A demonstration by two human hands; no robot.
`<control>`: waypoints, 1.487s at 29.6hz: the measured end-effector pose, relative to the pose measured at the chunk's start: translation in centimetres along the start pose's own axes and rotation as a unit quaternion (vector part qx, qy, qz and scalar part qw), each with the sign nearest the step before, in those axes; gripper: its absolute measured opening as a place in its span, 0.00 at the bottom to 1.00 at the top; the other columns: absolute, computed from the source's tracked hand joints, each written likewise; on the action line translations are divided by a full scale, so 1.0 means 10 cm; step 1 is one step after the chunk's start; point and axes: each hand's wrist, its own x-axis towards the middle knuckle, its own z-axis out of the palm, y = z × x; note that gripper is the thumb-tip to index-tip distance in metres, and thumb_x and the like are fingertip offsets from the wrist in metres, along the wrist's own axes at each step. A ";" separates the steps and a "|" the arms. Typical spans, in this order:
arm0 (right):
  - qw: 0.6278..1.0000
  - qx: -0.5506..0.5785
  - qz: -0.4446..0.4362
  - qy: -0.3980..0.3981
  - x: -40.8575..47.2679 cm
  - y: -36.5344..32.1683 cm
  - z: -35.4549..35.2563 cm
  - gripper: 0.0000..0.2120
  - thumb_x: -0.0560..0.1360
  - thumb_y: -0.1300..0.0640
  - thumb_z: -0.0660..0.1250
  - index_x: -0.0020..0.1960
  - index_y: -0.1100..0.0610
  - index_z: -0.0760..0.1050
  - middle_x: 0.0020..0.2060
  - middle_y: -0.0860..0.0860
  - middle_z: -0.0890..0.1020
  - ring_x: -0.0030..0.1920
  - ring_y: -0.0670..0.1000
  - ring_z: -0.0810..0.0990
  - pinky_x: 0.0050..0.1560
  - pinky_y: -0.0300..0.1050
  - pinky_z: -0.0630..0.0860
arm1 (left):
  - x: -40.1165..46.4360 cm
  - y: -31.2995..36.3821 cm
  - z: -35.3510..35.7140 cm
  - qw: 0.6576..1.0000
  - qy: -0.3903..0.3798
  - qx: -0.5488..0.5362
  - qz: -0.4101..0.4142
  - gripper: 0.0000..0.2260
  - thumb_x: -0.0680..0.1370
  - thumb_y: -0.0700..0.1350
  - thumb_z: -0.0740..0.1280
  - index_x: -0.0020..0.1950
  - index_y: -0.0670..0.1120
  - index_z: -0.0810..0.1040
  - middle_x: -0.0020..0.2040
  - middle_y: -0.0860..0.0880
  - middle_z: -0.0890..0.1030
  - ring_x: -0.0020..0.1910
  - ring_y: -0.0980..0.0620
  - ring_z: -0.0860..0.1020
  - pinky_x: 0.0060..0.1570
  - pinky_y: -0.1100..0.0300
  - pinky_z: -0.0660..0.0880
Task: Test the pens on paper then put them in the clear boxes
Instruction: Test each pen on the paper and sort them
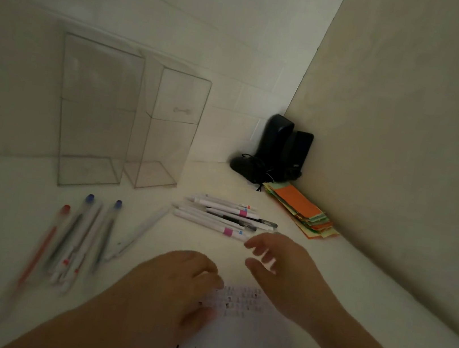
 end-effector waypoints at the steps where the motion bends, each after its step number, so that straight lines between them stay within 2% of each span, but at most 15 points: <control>1: 0.999 -0.042 -0.015 -0.007 0.13 0.01 0.05 0.11 0.76 0.54 0.62 0.58 0.47 0.73 0.49 0.43 0.74 0.49 0.42 0.72 0.54 0.37 0.70 | 0.00 -0.02 0.06 1.000 0.004 0.023 0.004 0.14 0.72 0.56 0.57 0.52 0.55 0.77 0.50 0.57 0.80 0.50 0.57 0.77 0.54 0.64 0.69; 4: 0.995 -0.095 -0.031 -0.025 0.49 0.01 0.23 0.12 0.78 0.55 0.59 0.61 0.50 0.72 0.60 0.48 0.73 0.60 0.48 0.70 0.60 0.43 0.68 | -0.01 -0.16 0.09 0.991 0.065 0.101 -0.057 0.21 0.77 0.58 0.48 0.49 0.54 0.79 0.46 0.56 0.82 0.48 0.55 0.80 0.52 0.54 0.76; 7: 0.989 -0.133 -0.066 -0.016 0.68 0.02 0.39 0.14 0.79 0.57 0.57 0.64 0.54 0.70 0.61 0.52 0.72 0.61 0.51 0.69 0.60 0.45 0.68 | -0.02 -0.29 0.07 0.978 0.088 0.128 -0.141 0.27 0.78 0.58 0.42 0.41 0.52 0.79 0.38 0.54 0.81 0.37 0.52 0.80 0.39 0.56 0.78; 10: 0.978 -0.184 -0.102 -0.004 0.73 0.02 0.45 0.15 0.79 0.59 0.55 0.64 0.55 0.69 0.61 0.54 0.72 0.61 0.53 0.68 0.58 0.46 0.68 | -0.02 -0.34 0.01 0.962 0.075 0.164 -0.205 0.20 0.75 0.57 0.52 0.34 0.49 0.76 0.32 0.51 0.78 0.30 0.50 0.76 0.29 0.56 0.72; 14: 0.954 -0.259 -0.153 -0.016 0.71 0.02 0.40 0.14 0.79 0.61 0.54 0.62 0.57 0.68 0.59 0.55 0.73 0.58 0.55 0.71 0.54 0.48 0.69 | -0.03 -0.35 -0.08 0.941 0.040 0.187 -0.280 0.13 0.69 0.53 0.70 0.32 0.44 0.76 0.29 0.45 0.76 0.27 0.46 0.75 0.30 0.55 0.69; 17: 0.923 -0.337 -0.181 -0.030 0.68 0.02 0.36 0.12 0.77 0.63 0.56 0.59 0.59 0.69 0.57 0.56 0.76 0.55 0.57 0.75 0.52 0.49 0.71 | -0.02 -0.32 -0.14 0.928 0.029 0.199 -0.312 0.13 0.71 0.55 0.67 0.39 0.45 0.77 0.36 0.47 0.78 0.35 0.47 0.77 0.38 0.52 0.70; 20: 0.921 -0.348 -0.177 -0.017 0.64 -0.02 0.32 0.10 0.77 0.61 0.57 0.56 0.58 0.72 0.52 0.55 0.79 0.50 0.55 0.78 0.45 0.47 0.70 | 0.00 -0.31 -0.13 0.954 0.070 0.160 -0.244 0.12 0.73 0.54 0.63 0.40 0.47 0.79 0.36 0.50 0.80 0.33 0.50 0.77 0.36 0.53 0.73; 22: 0.955 -0.266 -0.123 0.039 0.56 -0.04 0.22 0.09 0.76 0.58 0.59 0.54 0.54 0.74 0.48 0.52 0.80 0.46 0.53 0.78 0.44 0.44 0.70 | 0.02 -0.20 -0.11 0.977 0.091 0.089 -0.169 0.14 0.72 0.55 0.56 0.43 0.50 0.79 0.38 0.53 0.80 0.34 0.53 0.77 0.34 0.57 0.74; 25: 0.992 0.081 0.015 0.098 0.30 -0.07 0.00 0.05 0.70 0.59 0.68 0.46 0.56 0.76 0.40 0.51 0.82 0.41 0.53 0.80 0.43 0.47 0.78 | 0.03 0.03 -0.04 0.991 0.079 -0.024 -0.108 0.15 0.73 0.56 0.55 0.53 0.54 0.75 0.45 0.58 0.78 0.42 0.60 0.76 0.38 0.68 0.73; 27: 0.945 0.321 0.055 0.017 0.05 -0.13 -0.11 0.04 0.70 0.65 0.67 0.43 0.58 0.76 0.37 0.53 0.83 0.38 0.52 0.81 0.40 0.44 0.79 | 0.02 0.17 -0.06 0.988 0.084 -0.083 -0.104 0.18 0.73 0.60 0.54 0.59 0.56 0.69 0.49 0.63 0.75 0.46 0.64 0.73 0.38 0.78 0.65; 29: 0.895 0.440 0.058 -0.055 -0.18 -0.15 -0.06 0.05 0.71 0.68 0.66 0.40 0.60 0.77 0.32 0.53 0.81 0.33 0.50 0.79 0.36 0.40 0.77 | 0.04 0.26 -0.03 0.982 0.091 -0.132 -0.103 0.24 0.71 0.65 0.50 0.64 0.60 0.63 0.53 0.68 0.69 0.52 0.66 0.69 0.41 0.80 0.62; 31: 0.856 0.510 0.063 -0.064 -0.31 -0.15 0.05 0.05 0.67 0.66 0.68 0.36 0.57 0.77 0.29 0.53 0.77 0.29 0.48 0.74 0.30 0.39 0.73 | 0.06 0.26 0.02 0.978 0.084 -0.166 -0.094 0.25 0.69 0.66 0.47 0.64 0.62 0.62 0.51 0.70 0.67 0.53 0.67 0.68 0.47 0.81 0.61; 34: 0.814 0.571 0.065 -0.085 -0.35 -0.11 0.21 0.01 0.65 0.62 0.67 0.35 0.57 0.76 0.31 0.57 0.78 0.28 0.49 0.73 0.27 0.39 0.72 | 0.10 0.19 0.08 0.976 0.072 -0.197 -0.052 0.14 0.74 0.59 0.50 0.52 0.57 0.70 0.42 0.63 0.75 0.43 0.63 0.73 0.43 0.75 0.64; 37: 0.820 0.563 0.053 -0.090 -0.33 -0.07 0.22 0.08 0.67 0.52 0.67 0.34 0.57 0.77 0.28 0.54 0.78 0.25 0.48 0.72 0.26 0.38 0.69 | 0.09 0.18 0.15 0.981 0.046 -0.183 -0.039 0.10 0.75 0.56 0.49 0.46 0.56 0.67 0.38 0.60 0.72 0.40 0.60 0.71 0.42 0.73 0.65; 44: 0.797 0.594 0.024 -0.106 -0.37 -0.05 0.16 0.12 0.72 0.54 0.61 0.33 0.58 0.75 0.25 0.56 0.76 0.22 0.48 0.69 0.23 0.36 0.65 | 0.12 0.32 0.01 0.996 0.044 -0.079 -0.004 0.09 0.79 0.52 0.51 0.45 0.50 0.67 0.30 0.60 0.67 0.25 0.59 0.65 0.24 0.71 0.59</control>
